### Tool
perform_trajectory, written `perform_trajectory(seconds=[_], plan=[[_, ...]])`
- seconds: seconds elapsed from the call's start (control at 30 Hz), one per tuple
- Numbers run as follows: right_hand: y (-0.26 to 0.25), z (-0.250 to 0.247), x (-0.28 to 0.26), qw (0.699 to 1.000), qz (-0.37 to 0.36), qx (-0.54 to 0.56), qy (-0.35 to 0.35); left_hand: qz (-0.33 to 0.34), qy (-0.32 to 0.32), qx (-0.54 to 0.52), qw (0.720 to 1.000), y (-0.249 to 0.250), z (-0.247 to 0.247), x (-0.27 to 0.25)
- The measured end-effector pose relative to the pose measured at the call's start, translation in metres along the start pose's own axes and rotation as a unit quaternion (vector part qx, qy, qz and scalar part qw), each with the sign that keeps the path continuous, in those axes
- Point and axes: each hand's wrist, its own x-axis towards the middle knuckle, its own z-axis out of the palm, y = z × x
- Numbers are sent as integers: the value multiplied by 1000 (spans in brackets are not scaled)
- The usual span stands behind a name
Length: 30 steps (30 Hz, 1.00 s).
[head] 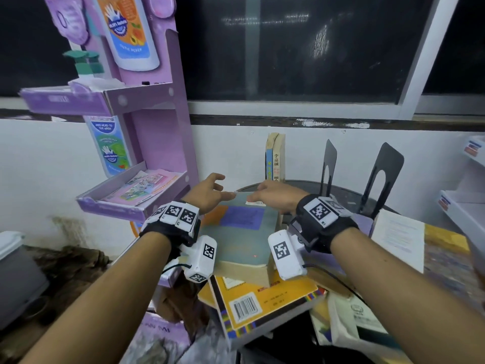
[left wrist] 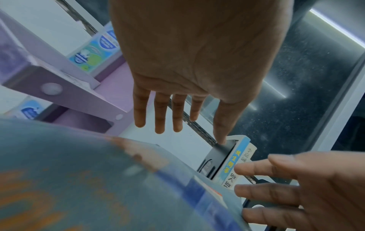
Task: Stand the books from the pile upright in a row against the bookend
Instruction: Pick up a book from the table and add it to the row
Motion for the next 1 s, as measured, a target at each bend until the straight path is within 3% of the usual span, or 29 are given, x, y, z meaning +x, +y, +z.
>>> perform_trajectory(seconds=[0.13, 0.4, 1.0], plan=[[-2, 12, -12, 999, -2, -37, 13, -49, -8, 14, 999, -16, -5, -13], [-4, 27, -9, 999, 23, -19, 44, -143, -101, 59, 983, -35, -10, -38], [-4, 34, -9, 1000, 13, 16, 22, -146, -114, 92, 978, -28, -16, -46]])
